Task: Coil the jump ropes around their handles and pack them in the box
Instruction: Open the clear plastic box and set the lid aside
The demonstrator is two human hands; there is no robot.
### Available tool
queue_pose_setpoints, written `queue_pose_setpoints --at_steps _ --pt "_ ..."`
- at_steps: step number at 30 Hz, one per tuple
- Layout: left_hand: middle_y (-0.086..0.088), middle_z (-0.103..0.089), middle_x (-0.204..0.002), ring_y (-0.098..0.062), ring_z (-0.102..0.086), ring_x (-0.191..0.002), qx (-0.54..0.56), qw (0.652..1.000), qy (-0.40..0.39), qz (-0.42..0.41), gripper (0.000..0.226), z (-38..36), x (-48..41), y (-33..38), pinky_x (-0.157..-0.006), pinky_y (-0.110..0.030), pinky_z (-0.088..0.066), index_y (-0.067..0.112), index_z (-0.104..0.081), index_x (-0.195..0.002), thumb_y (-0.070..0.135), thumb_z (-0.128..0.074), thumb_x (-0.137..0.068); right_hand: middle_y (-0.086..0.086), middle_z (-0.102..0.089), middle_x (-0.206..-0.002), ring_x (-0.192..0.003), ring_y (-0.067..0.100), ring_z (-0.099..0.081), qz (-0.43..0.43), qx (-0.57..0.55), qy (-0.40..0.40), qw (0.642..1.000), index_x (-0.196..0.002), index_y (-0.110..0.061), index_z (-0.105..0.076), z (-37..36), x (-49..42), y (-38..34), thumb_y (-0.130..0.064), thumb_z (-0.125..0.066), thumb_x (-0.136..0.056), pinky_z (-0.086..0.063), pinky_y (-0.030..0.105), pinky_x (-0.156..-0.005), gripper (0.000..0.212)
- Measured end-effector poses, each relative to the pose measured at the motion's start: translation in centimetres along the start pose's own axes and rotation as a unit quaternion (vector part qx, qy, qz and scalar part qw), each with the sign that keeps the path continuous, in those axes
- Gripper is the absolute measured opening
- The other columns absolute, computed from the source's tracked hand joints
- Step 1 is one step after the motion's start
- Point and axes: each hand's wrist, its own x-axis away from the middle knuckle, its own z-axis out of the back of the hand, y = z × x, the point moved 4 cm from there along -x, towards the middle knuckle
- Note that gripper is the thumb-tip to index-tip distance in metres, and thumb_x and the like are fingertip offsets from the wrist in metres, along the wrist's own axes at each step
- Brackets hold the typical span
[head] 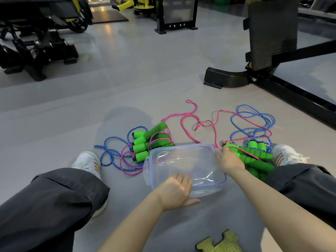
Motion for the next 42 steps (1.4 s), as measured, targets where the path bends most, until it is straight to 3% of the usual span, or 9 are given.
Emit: queue_pose_setpoints --at_steps 4,6,9,12,19,30,34,39,42 --pt "-0.002 -0.065 -0.067 -0.021 -0.064 -0.058 0.142 0.977 0.024 0.155 0.046 0.8 -3.2 -4.7 -0.054 -0.023 -0.047 0.014 -0.071 -0.079 0.037 -0.032 -0.090 0.013 -0.044 -0.132 -0.123 0.031 -0.037 0.151 0.133 0.048 0.978 -0.133 -0.012 -0.041 0.4 -0.6 -3.2 -0.031 -0.036 -0.098 -0.033 0.039 -0.099 0.040" --pt "-0.010 -0.067 -0.099 -0.027 -0.066 -0.090 0.199 0.953 -0.008 0.228 0.041 0.5 -4.3 -7.5 -0.079 -0.032 -0.050 0.008 -0.066 -0.105 0.027 -0.032 -0.096 0.012 -0.046 -0.132 -0.125 0.029 -0.037 0.210 0.143 0.030 0.967 -0.133 -0.011 -0.043 0.3 -1.4 -5.2 -0.028 -0.033 -0.099 -0.026 0.035 -0.104 0.039" --pt "-0.010 -0.044 -0.142 -0.025 -0.041 -0.131 0.175 0.933 -0.073 0.307 0.043 -1.5 -4.5 -10.0 -0.110 -0.041 -0.027 0.010 -0.042 -0.139 0.027 -0.030 -0.101 0.014 -0.051 -0.131 -0.124 0.029 -0.040 0.242 0.151 -0.008 0.958 -0.127 -0.009 -0.049 -0.3 -2.9 -8.5 -0.024 -0.031 -0.100 -0.027 0.033 -0.102 0.036" --pt "-0.015 -0.061 -0.127 -0.028 -0.058 -0.117 0.188 0.924 -0.085 0.322 0.057 -3.3 -3.4 -9.0 -0.100 -0.051 -0.042 0.004 -0.065 -0.120 0.039 -0.033 -0.089 0.019 -0.057 -0.125 -0.115 0.032 -0.052 0.235 0.128 -0.109 0.957 -0.115 -0.005 -0.058 -2.5 -4.5 -11.0 -0.026 -0.029 -0.101 -0.038 0.033 -0.093 0.038" --pt "-0.017 -0.042 -0.145 -0.024 -0.031 -0.137 0.205 0.915 -0.084 0.338 0.074 -4.5 -1.8 -6.6 -0.109 -0.048 -0.016 -0.001 -0.045 -0.138 0.054 -0.016 -0.098 0.019 -0.050 -0.135 -0.121 0.030 -0.048 0.203 0.098 -0.194 0.955 -0.123 -0.003 -0.055 -4.3 -5.2 -12.4 -0.030 -0.023 -0.103 -0.036 0.029 -0.095 0.047" --pt "-0.015 -0.048 -0.141 -0.025 -0.045 -0.132 0.232 0.900 -0.131 0.344 0.079 -4.8 -1.6 -6.0 -0.108 -0.046 -0.014 0.001 -0.050 -0.135 0.056 -0.007 -0.098 0.007 -0.054 -0.103 -0.108 0.025 -0.044 0.227 0.043 -0.014 0.973 -0.086 -0.016 -0.043 -3.6 -3.7 -11.1 -0.037 -0.033 -0.099 -0.027 0.039 -0.094 0.026" --pt "-0.018 -0.045 -0.142 -0.029 -0.041 -0.133 0.233 0.898 -0.100 0.359 0.076 -4.5 -1.4 -6.2 -0.109 -0.052 -0.014 0.004 -0.043 -0.139 0.062 -0.025 -0.092 0.005 -0.053 -0.108 -0.107 0.025 -0.040 0.241 0.047 0.077 0.966 -0.100 -0.014 -0.054 -3.7 -2.6 -10.3 -0.042 -0.017 -0.097 -0.023 0.037 -0.100 0.046" --pt "-0.010 -0.008 -0.159 -0.023 -0.008 -0.146 0.257 0.820 -0.095 0.502 0.074 -3.4 0.1 -7.7 -0.114 -0.050 0.000 0.019 -0.016 -0.152 0.061 -0.028 -0.092 0.011 -0.047 -0.127 -0.122 0.030 -0.035 0.144 0.050 0.066 0.986 -0.125 -0.015 -0.048 -1.6 -2.2 -6.5 -0.033 -0.031 -0.099 -0.022 0.041 -0.108 0.036" --pt "-0.011 -0.017 -0.156 -0.027 -0.021 -0.141 0.344 0.729 -0.088 0.586 0.070 -2.7 1.8 -8.0 -0.110 -0.045 -0.025 0.018 -0.015 -0.152 0.048 -0.042 -0.095 0.016 -0.039 -0.139 -0.130 0.033 -0.033 0.023 -0.011 -0.004 1.000 -0.136 -0.015 -0.038 -0.9 -1.8 -2.6 -0.036 -0.034 -0.096 -0.029 0.044 -0.107 0.045"
